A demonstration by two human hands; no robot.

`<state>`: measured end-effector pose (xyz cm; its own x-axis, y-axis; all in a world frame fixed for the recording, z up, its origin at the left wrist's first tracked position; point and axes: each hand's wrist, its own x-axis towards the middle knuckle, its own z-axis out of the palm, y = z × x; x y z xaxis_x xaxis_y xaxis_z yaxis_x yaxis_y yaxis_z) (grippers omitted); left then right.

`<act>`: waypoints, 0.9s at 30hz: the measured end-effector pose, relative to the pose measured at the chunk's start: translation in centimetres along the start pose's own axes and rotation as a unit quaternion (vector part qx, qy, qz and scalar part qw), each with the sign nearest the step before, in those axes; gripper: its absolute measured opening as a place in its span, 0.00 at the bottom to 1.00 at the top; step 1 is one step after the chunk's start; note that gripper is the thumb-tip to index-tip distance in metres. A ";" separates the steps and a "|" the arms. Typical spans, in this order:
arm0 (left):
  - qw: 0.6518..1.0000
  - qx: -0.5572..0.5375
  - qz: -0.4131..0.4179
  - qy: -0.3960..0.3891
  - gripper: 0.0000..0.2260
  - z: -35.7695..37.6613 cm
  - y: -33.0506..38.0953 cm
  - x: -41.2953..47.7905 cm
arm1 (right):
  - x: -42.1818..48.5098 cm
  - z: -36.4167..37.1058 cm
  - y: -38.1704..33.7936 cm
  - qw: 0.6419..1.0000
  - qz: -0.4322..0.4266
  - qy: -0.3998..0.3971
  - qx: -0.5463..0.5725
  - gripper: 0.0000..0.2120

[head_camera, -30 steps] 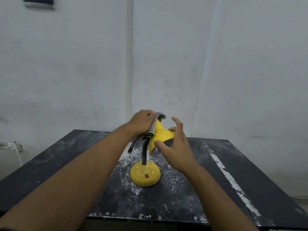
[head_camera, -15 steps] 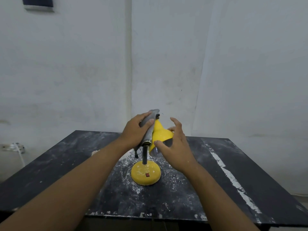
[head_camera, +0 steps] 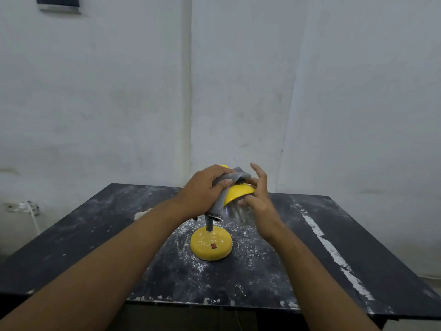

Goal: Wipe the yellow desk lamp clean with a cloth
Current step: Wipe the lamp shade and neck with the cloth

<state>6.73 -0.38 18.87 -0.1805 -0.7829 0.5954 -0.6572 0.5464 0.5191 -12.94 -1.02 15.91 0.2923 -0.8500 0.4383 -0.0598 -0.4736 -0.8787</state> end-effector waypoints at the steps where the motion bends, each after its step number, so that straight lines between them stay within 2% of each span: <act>1: 1.000 -0.004 0.006 -0.004 0.12 -0.2 0.3 -0.3 | -0.1 -0.1 -0.1 1.000 0.002 -0.004 0.009 0.45; 6: 0.992 -0.013 0.115 -0.057 0.13 -1.1 1.0 -2.3 | -0.7 -0.1 -0.6 0.999 -0.001 -0.005 0.051 0.41; 10: 0.994 -0.023 0.088 0.056 0.14 -1.4 0.0 -2.1 | -0.7 -0.6 -0.9 0.997 -0.009 -0.010 0.073 0.40; 11: 0.995 -0.018 0.076 0.063 0.15 -1.4 -0.2 -2.2 | -0.7 -0.6 -1.1 0.997 -0.008 -0.010 0.078 0.37; 14: 0.995 0.001 0.093 0.024 0.16 -1.2 -0.6 -2.9 | -0.7 -0.3 -1.1 0.996 0.006 0.012 0.087 0.23; 15: 0.994 0.006 0.107 0.010 0.16 -1.2 -0.6 -3.3 | -0.6 -0.1 -1.0 0.997 0.014 0.017 0.080 0.21; 18: 0.992 0.001 0.128 -0.019 0.17 -1.7 -0.9 -4.4 | -0.3 -0.1 -0.9 0.998 0.027 0.018 0.056 0.22; 23: 0.995 -0.010 0.063 0.077 0.17 -2.0 -2.1 -4.8 | 0.0 0.1 -1.1 1.000 0.018 0.015 -0.012 0.16; 27: 0.995 -0.007 0.088 0.055 0.18 -0.6 -1.2 -5.5 | 0.4 0.3 -1.2 0.998 0.033 0.027 -0.043 0.17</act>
<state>8.94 3.48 15.29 -0.2098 -0.6373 0.7415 -0.6114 0.6774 0.4091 -12.48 -0.77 17.05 0.2326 -0.8901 0.3920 -0.1593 -0.4325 -0.8874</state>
